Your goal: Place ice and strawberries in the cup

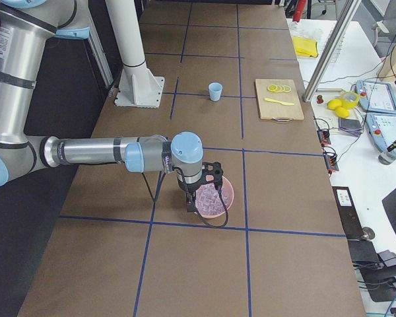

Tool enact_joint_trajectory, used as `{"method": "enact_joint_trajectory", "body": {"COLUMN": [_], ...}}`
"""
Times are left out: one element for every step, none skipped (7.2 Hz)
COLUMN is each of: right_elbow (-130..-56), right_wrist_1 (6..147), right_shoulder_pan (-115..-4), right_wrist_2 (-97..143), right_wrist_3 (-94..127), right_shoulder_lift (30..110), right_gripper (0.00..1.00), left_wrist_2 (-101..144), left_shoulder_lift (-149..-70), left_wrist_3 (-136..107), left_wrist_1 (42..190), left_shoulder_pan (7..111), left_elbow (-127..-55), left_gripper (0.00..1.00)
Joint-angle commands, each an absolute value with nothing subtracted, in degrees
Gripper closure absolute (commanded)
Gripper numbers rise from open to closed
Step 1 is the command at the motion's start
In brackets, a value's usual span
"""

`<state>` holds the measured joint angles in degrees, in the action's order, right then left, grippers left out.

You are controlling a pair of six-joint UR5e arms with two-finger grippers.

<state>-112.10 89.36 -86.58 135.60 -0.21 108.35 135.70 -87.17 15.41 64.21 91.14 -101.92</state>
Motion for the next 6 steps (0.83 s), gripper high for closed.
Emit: {"method": "enact_joint_trajectory", "body": {"right_elbow": [-111.88,-111.62,-111.45,-111.45,-111.36,-111.44], "right_wrist_1": [90.88,90.79,90.62,90.62,90.44,90.44], "right_shoulder_pan": [-86.48,-86.48,-86.48,-86.48,-86.48,-86.48], "right_wrist_2": [135.44,134.83,133.52,133.77,134.38,134.56], "right_wrist_3": [-1.84,-1.85,-2.02,-1.93,-1.93,-1.76], "right_shoulder_lift": [107.93,107.76,107.58,107.84,107.93,107.76], "right_gripper": [0.0,0.0,0.0,0.0,0.0,0.0], "left_wrist_2": [135.79,135.79,135.88,138.32,140.34,140.19], "left_shoulder_lift": [-87.19,-87.1,-85.19,-84.91,-84.55,-83.77], "left_wrist_3": [15.56,15.64,17.12,15.05,14.86,13.9], "left_wrist_1": [67.05,67.84,72.46,75.29,76.19,78.03], "left_shoulder_pan": [91.14,91.23,91.23,91.14,91.23,91.32], "left_elbow": [-100.63,-101.59,-101.78,-100.91,-99.77,-99.76], "left_gripper": [0.0,0.0,0.0,0.0,0.0,0.0]}}
